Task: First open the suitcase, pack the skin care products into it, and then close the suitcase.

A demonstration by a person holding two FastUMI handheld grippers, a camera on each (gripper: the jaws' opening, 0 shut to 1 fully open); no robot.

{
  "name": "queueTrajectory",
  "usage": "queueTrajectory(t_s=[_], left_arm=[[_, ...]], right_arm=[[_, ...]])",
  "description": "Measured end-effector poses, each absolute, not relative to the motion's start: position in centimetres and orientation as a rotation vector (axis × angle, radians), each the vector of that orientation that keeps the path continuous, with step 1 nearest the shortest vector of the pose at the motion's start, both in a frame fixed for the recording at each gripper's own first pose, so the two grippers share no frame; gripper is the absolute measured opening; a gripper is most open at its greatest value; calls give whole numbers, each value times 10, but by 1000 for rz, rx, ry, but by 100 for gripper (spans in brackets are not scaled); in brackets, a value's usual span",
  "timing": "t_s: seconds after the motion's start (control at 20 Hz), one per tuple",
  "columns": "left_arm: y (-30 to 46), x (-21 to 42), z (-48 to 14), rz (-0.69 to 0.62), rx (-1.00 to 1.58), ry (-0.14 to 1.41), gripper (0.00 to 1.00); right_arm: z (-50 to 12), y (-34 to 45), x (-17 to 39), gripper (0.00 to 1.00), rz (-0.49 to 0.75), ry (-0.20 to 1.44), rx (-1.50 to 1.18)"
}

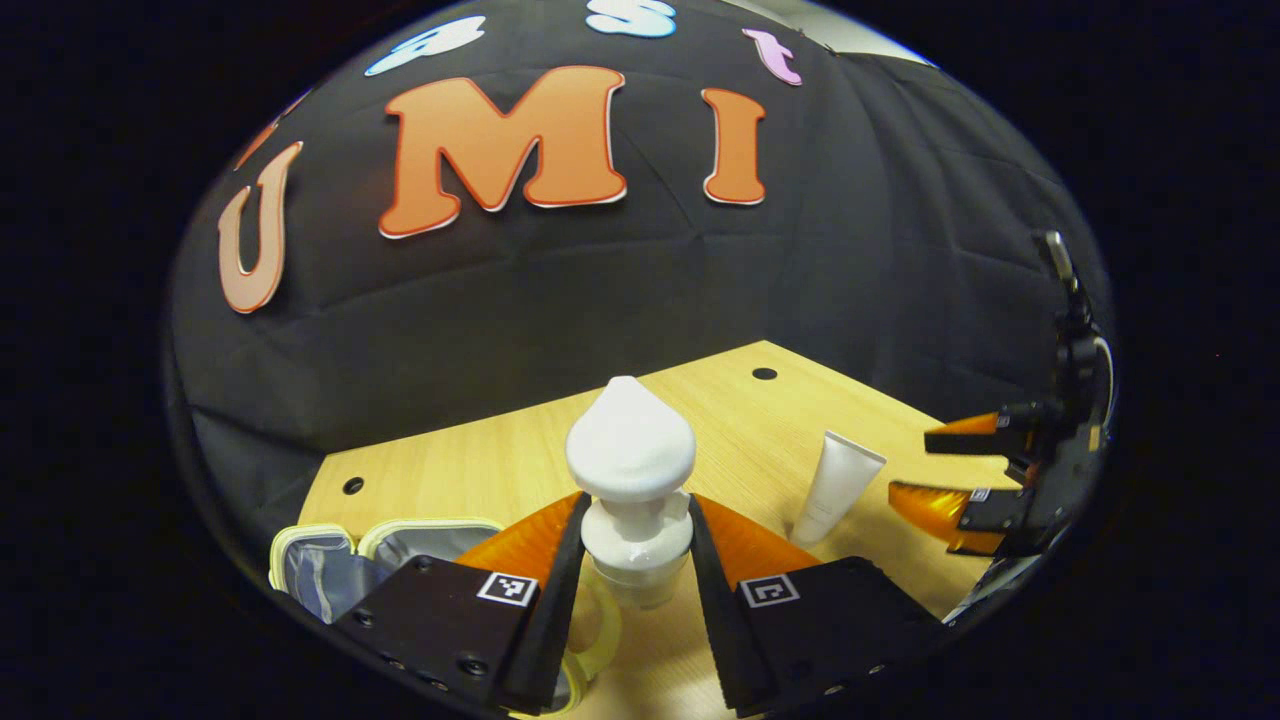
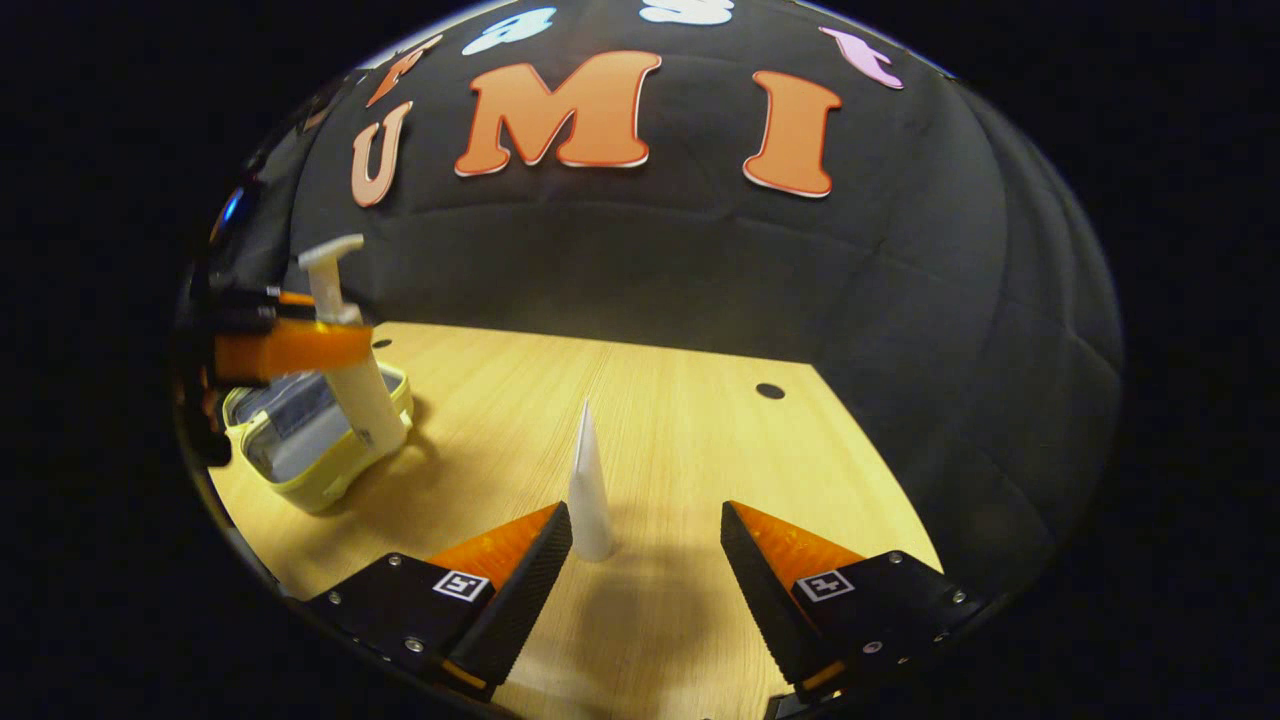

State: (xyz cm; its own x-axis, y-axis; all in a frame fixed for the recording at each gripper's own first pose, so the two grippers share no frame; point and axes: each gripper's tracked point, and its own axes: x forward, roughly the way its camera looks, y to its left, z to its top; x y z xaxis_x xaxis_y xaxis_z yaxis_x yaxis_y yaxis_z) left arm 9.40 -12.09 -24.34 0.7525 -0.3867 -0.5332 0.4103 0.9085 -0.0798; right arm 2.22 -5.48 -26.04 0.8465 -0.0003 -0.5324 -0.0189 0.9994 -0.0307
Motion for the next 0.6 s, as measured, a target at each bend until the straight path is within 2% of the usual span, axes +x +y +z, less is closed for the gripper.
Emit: queueTrajectory(t_s=[0.4,0.6], left_arm=[[-63,80,-217,-272,20,605,59],[-32,72,-213,-195,-3,635,59]], right_arm=[[-319,-26,47,95,151,643,-21],[-337,-23,60,87,179,664,-19]])
